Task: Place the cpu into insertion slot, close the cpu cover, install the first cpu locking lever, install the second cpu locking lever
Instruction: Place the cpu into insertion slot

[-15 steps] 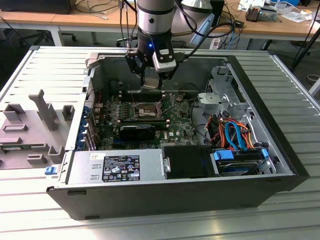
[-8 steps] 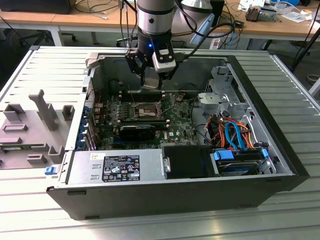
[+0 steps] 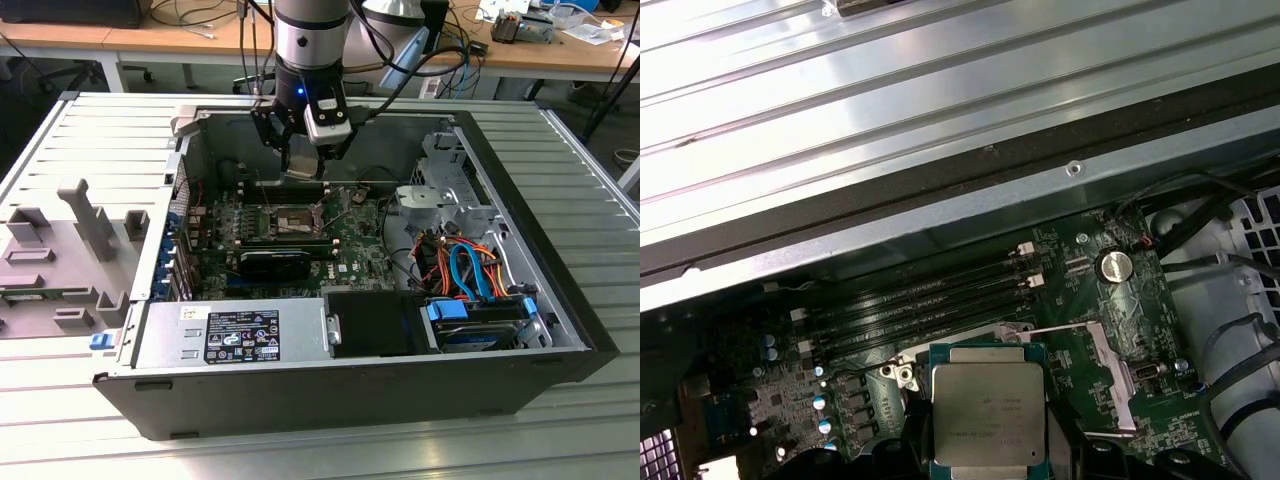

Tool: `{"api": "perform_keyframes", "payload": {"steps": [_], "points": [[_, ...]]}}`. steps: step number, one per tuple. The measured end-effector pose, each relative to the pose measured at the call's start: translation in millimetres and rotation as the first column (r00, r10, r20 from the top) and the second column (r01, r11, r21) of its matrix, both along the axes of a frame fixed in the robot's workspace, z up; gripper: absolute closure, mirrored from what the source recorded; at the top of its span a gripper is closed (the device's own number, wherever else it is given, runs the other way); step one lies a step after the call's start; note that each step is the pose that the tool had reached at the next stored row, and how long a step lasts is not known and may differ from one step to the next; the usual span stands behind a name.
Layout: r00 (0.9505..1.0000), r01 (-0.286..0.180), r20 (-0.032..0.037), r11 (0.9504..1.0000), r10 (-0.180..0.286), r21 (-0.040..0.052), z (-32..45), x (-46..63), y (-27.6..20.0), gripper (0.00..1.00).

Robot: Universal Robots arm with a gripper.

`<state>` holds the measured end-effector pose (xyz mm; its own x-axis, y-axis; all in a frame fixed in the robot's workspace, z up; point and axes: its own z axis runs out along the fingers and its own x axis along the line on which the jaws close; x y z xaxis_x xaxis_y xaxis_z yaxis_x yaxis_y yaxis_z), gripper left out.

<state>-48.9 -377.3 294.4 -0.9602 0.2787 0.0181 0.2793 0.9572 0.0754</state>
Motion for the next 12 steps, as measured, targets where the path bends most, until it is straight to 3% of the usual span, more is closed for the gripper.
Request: {"api": "perform_keyframes", "payload": {"steps": [12], "points": [[0.9999,0.015,0.0000,0.9999,-0.015,-0.0001,-0.4,0.0,0.0,0.46]]}}
